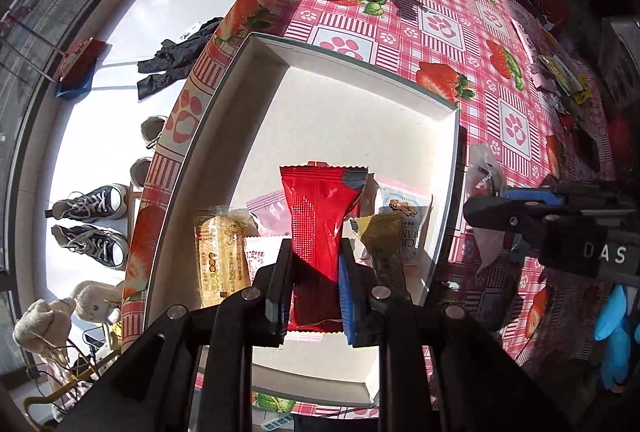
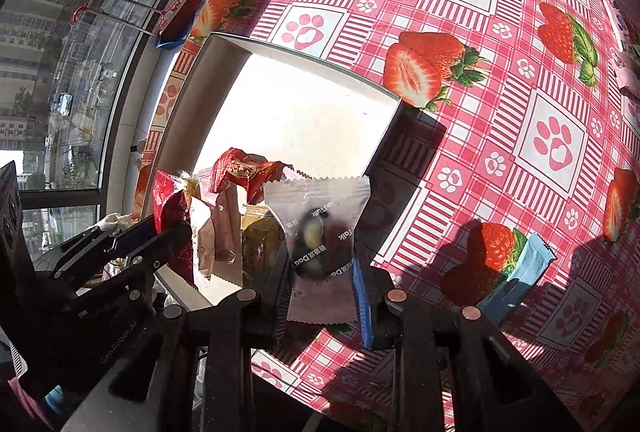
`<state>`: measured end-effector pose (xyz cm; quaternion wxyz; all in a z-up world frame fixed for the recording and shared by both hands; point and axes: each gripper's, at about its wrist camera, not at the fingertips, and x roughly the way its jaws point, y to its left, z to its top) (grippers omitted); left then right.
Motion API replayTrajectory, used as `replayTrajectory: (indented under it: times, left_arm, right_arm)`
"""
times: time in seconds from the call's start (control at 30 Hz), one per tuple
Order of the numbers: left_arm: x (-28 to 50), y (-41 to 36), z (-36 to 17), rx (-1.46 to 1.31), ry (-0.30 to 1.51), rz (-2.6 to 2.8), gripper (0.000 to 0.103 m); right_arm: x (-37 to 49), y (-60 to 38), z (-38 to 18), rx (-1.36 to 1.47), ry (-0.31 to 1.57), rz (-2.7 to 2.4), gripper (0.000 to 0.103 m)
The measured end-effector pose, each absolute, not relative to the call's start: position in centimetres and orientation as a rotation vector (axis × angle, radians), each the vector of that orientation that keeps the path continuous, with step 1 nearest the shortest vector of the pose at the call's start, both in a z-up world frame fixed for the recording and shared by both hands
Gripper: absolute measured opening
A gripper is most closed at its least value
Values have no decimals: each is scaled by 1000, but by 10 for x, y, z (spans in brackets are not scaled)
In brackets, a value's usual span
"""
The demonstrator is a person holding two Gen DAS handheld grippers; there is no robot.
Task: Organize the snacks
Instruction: 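Lower both held snacks into the white tray and open both tools, then grasp the light-blue packet with right tool while left tool grasps clear-packed meat stick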
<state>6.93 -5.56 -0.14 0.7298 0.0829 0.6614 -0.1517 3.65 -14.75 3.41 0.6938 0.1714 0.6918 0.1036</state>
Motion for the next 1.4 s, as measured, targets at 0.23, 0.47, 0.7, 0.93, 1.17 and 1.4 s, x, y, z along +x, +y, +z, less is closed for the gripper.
replayTrajectory:
  times: [0.23,0.47,0.7,0.93,1.17,1.4]
  left_arm:
    - [72,-41,-16,187,1496,-308,27]
    - [69,-38,-17,220,1481,-270,76]
    - [68,-44,-22,230,1514,-284,78]
    - [64,-57,-20,264,1504,-287,78]
    - [60,-70,-24,299,1512,-292,78]
    - [50,-93,-26,351,1519,-336,78]
  right_arm:
    - [65,-110,25,351,1559,249,29]
    - [69,-102,18,341,1591,234,30]
    - [58,-123,19,372,1599,169,103]
    - [36,-181,7,424,1651,19,103]
    - [2,-264,-12,578,1667,-225,103]
    - [-38,-305,-42,747,1726,-369,103]
